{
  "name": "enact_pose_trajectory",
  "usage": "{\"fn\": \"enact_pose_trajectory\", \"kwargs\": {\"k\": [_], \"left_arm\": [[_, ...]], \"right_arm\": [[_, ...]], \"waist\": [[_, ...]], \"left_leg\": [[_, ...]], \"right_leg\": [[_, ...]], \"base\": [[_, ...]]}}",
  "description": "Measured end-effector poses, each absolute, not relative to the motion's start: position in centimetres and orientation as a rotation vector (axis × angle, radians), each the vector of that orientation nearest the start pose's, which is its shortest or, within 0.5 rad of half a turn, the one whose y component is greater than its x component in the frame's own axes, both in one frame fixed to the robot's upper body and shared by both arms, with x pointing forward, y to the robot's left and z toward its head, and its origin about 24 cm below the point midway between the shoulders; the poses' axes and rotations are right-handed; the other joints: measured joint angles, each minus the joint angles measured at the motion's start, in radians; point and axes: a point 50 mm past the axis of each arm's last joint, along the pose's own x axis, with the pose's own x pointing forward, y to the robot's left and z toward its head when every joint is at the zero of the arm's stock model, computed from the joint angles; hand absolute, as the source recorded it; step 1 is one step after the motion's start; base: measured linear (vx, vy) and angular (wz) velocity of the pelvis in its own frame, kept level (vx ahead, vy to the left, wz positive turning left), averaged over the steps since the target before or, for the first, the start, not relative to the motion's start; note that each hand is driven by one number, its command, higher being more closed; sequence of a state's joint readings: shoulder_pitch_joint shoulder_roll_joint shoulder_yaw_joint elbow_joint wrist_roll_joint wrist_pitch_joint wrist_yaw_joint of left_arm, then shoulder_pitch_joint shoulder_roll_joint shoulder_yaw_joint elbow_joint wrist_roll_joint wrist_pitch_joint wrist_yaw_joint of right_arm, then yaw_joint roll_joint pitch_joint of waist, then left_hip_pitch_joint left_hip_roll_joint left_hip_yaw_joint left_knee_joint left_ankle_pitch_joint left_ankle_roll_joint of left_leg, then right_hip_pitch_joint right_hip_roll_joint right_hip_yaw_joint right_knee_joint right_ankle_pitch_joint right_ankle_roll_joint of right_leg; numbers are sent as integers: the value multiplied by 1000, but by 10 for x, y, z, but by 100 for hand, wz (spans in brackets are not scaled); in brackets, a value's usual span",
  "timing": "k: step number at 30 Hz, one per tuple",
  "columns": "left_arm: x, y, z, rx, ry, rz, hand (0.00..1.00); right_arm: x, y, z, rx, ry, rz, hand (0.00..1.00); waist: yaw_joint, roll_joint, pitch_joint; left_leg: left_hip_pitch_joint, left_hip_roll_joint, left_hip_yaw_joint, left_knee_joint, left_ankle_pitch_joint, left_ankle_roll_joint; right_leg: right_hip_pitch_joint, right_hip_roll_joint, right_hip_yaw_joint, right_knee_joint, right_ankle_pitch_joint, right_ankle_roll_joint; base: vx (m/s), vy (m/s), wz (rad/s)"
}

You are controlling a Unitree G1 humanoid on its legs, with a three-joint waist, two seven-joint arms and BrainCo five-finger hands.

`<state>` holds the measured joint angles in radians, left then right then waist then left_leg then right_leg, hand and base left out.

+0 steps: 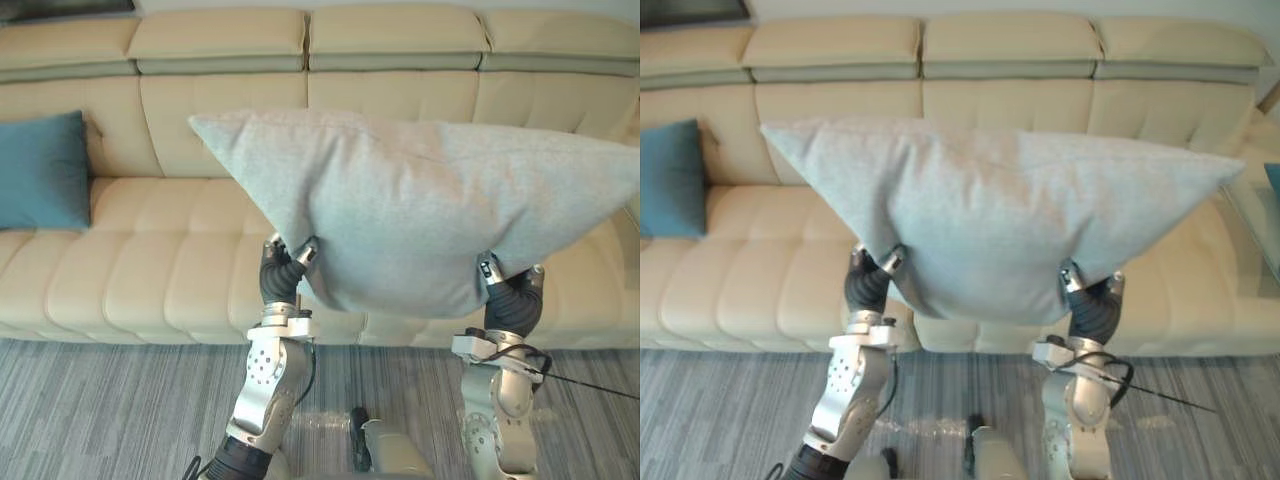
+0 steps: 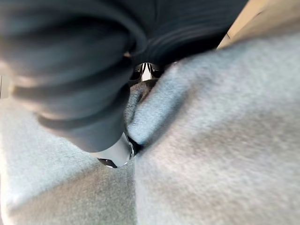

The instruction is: Pick up cushions and gather them together orderly.

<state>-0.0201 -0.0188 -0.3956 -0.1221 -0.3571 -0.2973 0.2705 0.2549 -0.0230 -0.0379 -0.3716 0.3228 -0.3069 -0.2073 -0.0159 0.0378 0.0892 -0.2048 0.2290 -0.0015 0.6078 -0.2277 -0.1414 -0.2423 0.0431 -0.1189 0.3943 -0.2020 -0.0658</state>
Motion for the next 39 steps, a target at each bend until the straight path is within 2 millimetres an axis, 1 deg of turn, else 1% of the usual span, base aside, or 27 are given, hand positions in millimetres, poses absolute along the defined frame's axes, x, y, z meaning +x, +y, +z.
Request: {"fn": "enact_pose_trajectory", "kwargs": {"k": [1,3,5,6,8,10,11,12,13,14,16,17,19,21,23,24,25,26,27,28,29,30,31,33,34,36,39], "left_arm": [[237,73,94,-491,-287,-103,100],[234,74,90,-488,-274,-102,100],[233,74,86,-487,-259,-99,100],[233,74,84,-484,-249,-98,100],[233,74,82,-481,-241,-105,100],[233,73,82,-484,-240,-106,100],[233,73,82,-485,-240,-106,100],[233,73,82,-485,-241,-107,100],[233,74,80,-473,-235,-108,100],[232,75,79,-468,-231,-108,100],[230,77,75,-461,-217,-103,100],[228,79,72,-455,-206,-100,100],[225,81,68,-444,-195,-105,100],[224,83,66,-441,-185,-114,100],[222,84,63,-444,-174,-115,100],[221,85,61,-435,-165,-116,100],[222,86,60,-426,-158,-116,100],[222,87,59,-423,-154,-114,100],[223,88,59,-426,-157,-108,100],[224,87,60,-424,-162,-111,100],[225,87,60,-420,-162,-113,100],[227,86,60,-419,-163,-117,100],[229,83,58,-422,-149,-117,100],[228,79,53,-428,-119,-120,100],[228,78,53,-431,-119,-123,100],[229,76,54,-438,-122,-127,100],[229,75,55,-441,-126,-143,100]], "right_arm": [[188,-193,94,303,-398,-323,100],[187,-193,93,302,-392,-320,100],[188,-192,94,304,-394,-320,100],[188,-192,94,304,-391,-321,100],[188,-193,94,301,-392,-322,100],[188,-195,95,289,-391,-318,100],[188,-195,95,281,-390,-316,100],[188,-196,95,278,-390,-316,100],[188,-195,93,288,-375,-322,100],[188,-193,91,298,-367,-328,100],[188,-191,90,307,-361,-333,100],[189,-190,89,315,-356,-332,100],[189,-190,88,317,-348,-329,100],[190,-189,85,315,-339,-323,100],[192,-189,79,314,-312,-325,100],[193,-190,72,313,-282,-329,100],[195,-190,64,311,-252,-331,100],[195,-189,61,311,-238,-330,100],[198,-188,58,312,-225,-324,100],[200,-189,58,313,-225,-327,100],[200,-189,58,311,-225,-328,100],[200,-191,59,307,-231,-331,100],[200,-194,59,298,-230,-337,100],[199,-198,59,285,-228,-343,100],[199,-199,59,281,-229,-345,100],[199,-200,59,279,-228,-349,100],[198,-203,59,274,-230,-357,100]], "waist": [[9,11,-5],[24,19,-9],[28,18,-9],[30,16,-9],[30,12,-10],[31,11,-10],[32,12,-12],[32,23,-23],[30,6,-40],[25,-10,-47],[33,-41,-67],[35,-50,-72],[42,-57,-78],[58,-67,-83],[57,-72,-81],[55,-77,-78],[50,-71,-73],[49,-65,-70],[49,-73,-75],[49,-73,-72],[48,-83,-75],[42,-106,-71],[42,-102,-69],[49,-68,-72],[48,-62,-76],[45,-57,-79],[38,-59,-80]], "left_leg": [[-72,31,-7,202,41,56],[-142,69,50,412,71,105],[-182,94,136,464,53,135],[-182,93,175,405,34,149],[-167,79,219,229,14,141],[-136,25,216,-30,31,112],[-116,4,205,-140,83,106],[-100,-14,194,-222,172,112],[-77,-36,187,-260,161,69],[-61,-51,189,-289,164,71],[-32,-74,212,-327,163,72],[-17,-79,215,-336,162,75],[13,-83,227,-362,160,76],[39,-85,256,-380,152,83],[54,-86,270,-378,139,87],[69,-86,276,-379,137,90],[83,-66,278,-379,134,94],[86,-63,277,-380,134,94],[87,-55,277,-380,127,86],[77,-50,270,-373,113,70],[63,-55,262,-358,109,64],[35,-78,237,-318,89,44],[23,-74,220,-301,83,37],[17,-46,209,-298,88,28],[19,-40,208,-308,92,21],[35,-32,208,-341,105,7],[46,-36,205,-386,131,7]], "right_leg": [[45,25,-18,-22,-8,-13],[92,46,-17,-47,-22,-40],[128,44,-13,-66,-31,-56],[158,34,-12,-84,-30,-56],[182,10,-12,-98,-30,-56],[209,-15,-8,-108,-31,-52],[216,-19,-5,-104,-37,-34],[225,-19,6,-101,-52,3],[234,-31,28,-102,-70,32],[234,-48,40,-103,-67,37],[237,-67,84,-106,-55,58],[245,-72,103,-108,-41,81],[248,-73,140,-102,-19,114],[243,-76,179,-82,-6,132],[214,-75,193,-9,-5,133],[176,-68,194,88,1,144],[115,-54,217,187,-9,154],[102,-51,231,193,-35,143],[66,-53,261,182,-73,135],[39,-58,276,124,-72,135],[35,-69,289,64,-40,130],[51,-95,295,-6,-12,142],[70,-98,287,-43,-35,133],[71,-74,269,-55,-25,122],[72,-66,267,-59,-22,116],[85,-57,263,-87,-8,107],[102,-57,259,-127,17,110]], "base": [[309,-207,34],[276,-98,-2],[266,-19,0],[209,23,5],[246,68,6],[212,115,3],[160,127,-3],[264,207,-2],[235,175,7],[279,205,10],[220,170,-2],[173,142,-8],[122,111,-12],[103,101,-36],[71,74,-26],[45,42,-16],[37,29,-14],[14,-30,-14],[-3,-81,-7],[0,-112,1],[8,-144,27],[7,-138,34],[3,-168,24],[-16,-161,4],[-13,-128,2],[12,-79,0],[21,-31,5]]}}
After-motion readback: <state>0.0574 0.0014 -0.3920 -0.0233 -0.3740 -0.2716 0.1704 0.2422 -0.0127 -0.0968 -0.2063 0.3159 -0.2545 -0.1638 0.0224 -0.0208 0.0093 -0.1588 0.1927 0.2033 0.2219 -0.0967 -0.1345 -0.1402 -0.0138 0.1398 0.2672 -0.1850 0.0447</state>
